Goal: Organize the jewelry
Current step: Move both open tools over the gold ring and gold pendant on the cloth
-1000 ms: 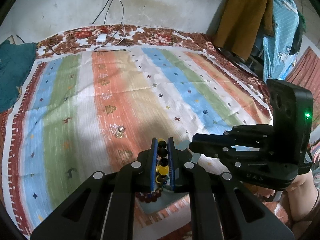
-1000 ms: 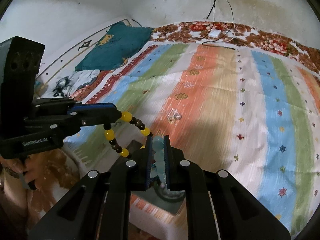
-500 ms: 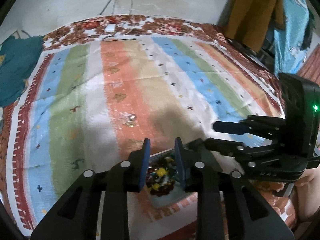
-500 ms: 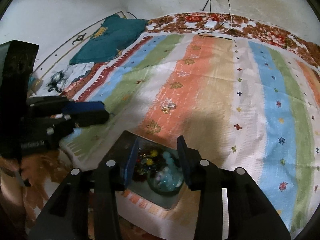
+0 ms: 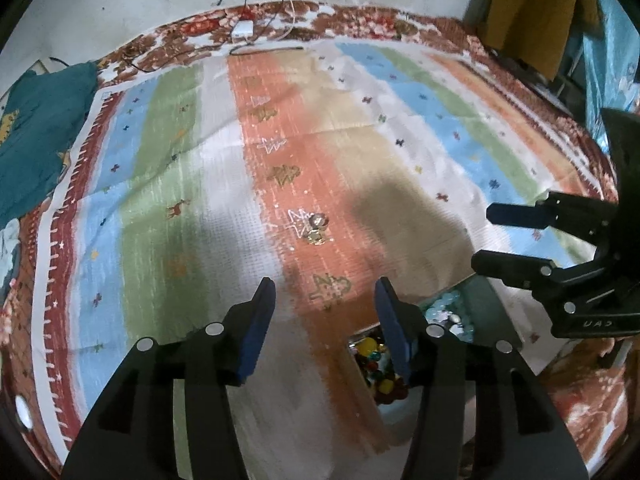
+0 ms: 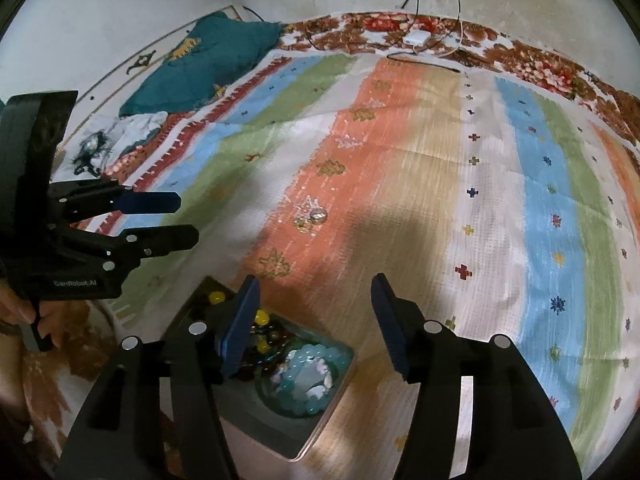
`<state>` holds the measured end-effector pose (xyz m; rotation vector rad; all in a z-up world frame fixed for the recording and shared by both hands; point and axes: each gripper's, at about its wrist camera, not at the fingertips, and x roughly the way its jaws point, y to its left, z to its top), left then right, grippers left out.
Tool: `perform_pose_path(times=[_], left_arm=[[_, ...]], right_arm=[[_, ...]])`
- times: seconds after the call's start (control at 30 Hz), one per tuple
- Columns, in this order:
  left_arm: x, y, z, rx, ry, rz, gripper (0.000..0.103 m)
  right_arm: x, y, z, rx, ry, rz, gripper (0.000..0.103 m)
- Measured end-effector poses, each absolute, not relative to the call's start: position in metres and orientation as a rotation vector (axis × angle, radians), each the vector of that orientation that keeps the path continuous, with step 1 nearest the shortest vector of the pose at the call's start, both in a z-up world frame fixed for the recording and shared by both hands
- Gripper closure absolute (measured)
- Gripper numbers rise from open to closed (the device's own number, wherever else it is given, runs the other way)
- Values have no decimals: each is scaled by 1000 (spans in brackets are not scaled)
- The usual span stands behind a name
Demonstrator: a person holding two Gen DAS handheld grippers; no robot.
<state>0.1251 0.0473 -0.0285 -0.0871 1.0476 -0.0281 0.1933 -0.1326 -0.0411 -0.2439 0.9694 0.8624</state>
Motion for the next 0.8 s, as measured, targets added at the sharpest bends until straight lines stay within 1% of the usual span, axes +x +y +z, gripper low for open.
perform_pose_path(times=[0.07, 0.1, 0.13, 0.43, 0.6, 0.8], left_arm=[[130, 47, -33, -71, 1063, -34, 49], [133, 47, -35, -53, 1070, -38, 44], [135, 46, -37, -36, 1074, -41, 42], [155, 45, -50, 55, 1096, 3, 42], [168, 51, -62, -16, 1146, -56, 42], [180, 50, -81, 46, 1188, -55, 42]], right_arm=[[196, -130, -44, -262, 976, 859, 45], [197, -128, -46, -272, 977, 861, 45], [199, -127, -47, -283, 979, 862, 45], [221, -114, -61, -321, 1032, 851, 44], [234, -106, -72, -338, 1060, 846, 43], [245, -99, -84, -365, 1088, 840, 42]])
